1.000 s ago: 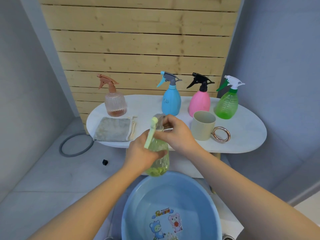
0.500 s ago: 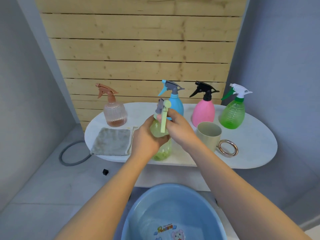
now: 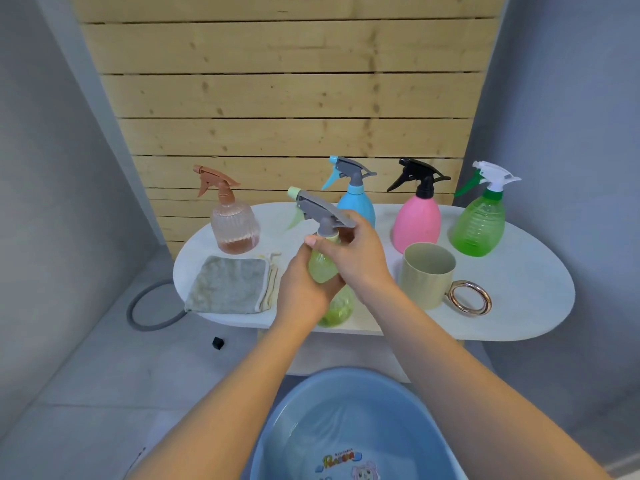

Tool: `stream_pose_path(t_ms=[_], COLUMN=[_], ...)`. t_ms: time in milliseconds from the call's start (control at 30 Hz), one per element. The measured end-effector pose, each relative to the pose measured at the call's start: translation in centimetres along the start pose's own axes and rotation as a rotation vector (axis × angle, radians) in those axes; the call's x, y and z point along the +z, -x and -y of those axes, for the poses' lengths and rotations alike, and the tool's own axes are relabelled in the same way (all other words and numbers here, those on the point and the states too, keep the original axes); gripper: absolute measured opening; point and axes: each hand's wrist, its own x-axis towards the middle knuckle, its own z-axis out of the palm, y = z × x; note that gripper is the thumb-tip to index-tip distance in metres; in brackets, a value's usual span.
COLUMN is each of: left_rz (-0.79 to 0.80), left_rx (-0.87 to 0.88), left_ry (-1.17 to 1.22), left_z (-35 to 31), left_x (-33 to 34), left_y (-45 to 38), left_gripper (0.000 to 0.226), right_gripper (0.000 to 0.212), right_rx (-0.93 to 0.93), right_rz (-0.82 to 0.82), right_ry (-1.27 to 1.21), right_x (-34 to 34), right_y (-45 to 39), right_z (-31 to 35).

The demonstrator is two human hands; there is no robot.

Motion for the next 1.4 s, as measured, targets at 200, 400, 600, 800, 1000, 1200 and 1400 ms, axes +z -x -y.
stream_pose_path(t_ms=[200, 400, 600, 800, 1000, 1200, 1400], left_rz=[-0.158, -0.165, -0.18, -0.165, -0.135, -0.106, -0.016], left_rx=[0.136, 0.16, 0.194, 0.179, 0.152, 0.069, 0.03], left_ry=[0.052, 0.074, 0.066, 0.075, 0.093, 0.084, 0.102], left_z=[0.3, 0.8, 1.1, 1.4, 1.8, 2.0, 1.6], left_x=[1.0, 1.3, 1.5, 1.5, 1.4, 1.0, 0.0], left_y=[1.0, 0.7, 0.6, 0.5, 0.1, -0.2, -0.2], left_gripper=[0.066, 0.066, 0.067, 0.063, 0.056, 0.063, 0.061], right_gripper=[0.04, 0.009, 0.02, 0.028, 0.027, 0.014, 0.018], right_rx=[-0.011, 0.031, -0.059, -0.005, -0.103, -0.016, -0.024], right_rz=[-0.131, 0.125, 0.109, 0.254, 0.108, 0.309, 0.281], right_ry=[0.161, -0.041, 0.132, -0.056, 0.135, -0.027, -0.011], right_x=[0.8, -1.3, -2.9, -2.6, -2.4, -3.4, -3.3], right_y=[0.3, 1.0, 0.4, 0.3, 0.2, -0.2, -0.5], right_z=[-0.3, 0.1, -0.1, 0.0, 0.1, -0.1, -0.1])
